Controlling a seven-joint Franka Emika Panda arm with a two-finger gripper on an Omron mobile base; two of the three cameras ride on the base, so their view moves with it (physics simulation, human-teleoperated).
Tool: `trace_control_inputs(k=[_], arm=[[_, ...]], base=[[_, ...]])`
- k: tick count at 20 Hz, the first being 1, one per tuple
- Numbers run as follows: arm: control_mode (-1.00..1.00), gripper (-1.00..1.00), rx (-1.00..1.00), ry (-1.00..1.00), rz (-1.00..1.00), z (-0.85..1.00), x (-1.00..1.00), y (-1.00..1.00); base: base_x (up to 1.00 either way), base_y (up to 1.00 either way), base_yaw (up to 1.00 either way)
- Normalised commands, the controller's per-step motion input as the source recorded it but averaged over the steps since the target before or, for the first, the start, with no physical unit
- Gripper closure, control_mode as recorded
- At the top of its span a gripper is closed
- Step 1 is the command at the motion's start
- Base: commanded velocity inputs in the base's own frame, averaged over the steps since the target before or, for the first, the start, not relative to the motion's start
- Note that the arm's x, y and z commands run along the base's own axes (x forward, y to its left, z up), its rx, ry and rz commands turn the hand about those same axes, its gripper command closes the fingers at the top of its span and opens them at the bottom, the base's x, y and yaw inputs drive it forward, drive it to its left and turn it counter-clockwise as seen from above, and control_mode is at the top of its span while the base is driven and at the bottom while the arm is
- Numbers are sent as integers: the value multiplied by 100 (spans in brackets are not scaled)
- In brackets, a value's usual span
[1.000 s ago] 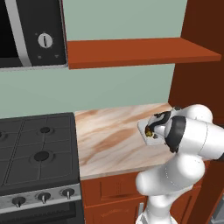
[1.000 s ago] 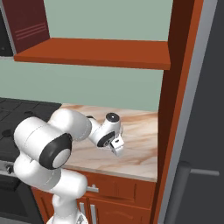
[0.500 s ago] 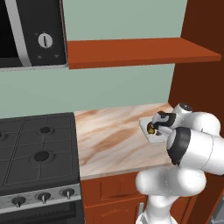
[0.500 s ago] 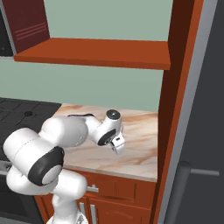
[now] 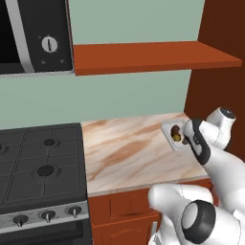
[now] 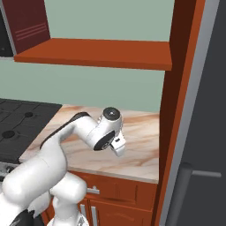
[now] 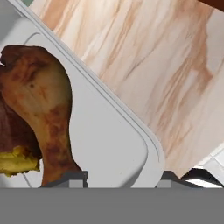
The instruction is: Place the tupperware on the second highest shelf of the fridge. Make space for the tupperware among the existing items by rearranging them on the shelves if needed. Close the fridge door when finished.
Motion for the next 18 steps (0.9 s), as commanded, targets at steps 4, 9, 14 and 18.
trace_control_inputs(k=[4,9,14,18], arm=[[-100,100,-8,-5,6,85,-93,34],[-100,100,1,1,3,100,-81,26],[-100,100,9,6,0,99,-54,33],[-100,100,14,8,0,95,-24,1]], base=[[0,0,0],[0,0,0],[0,0,0],[0,0,0]])
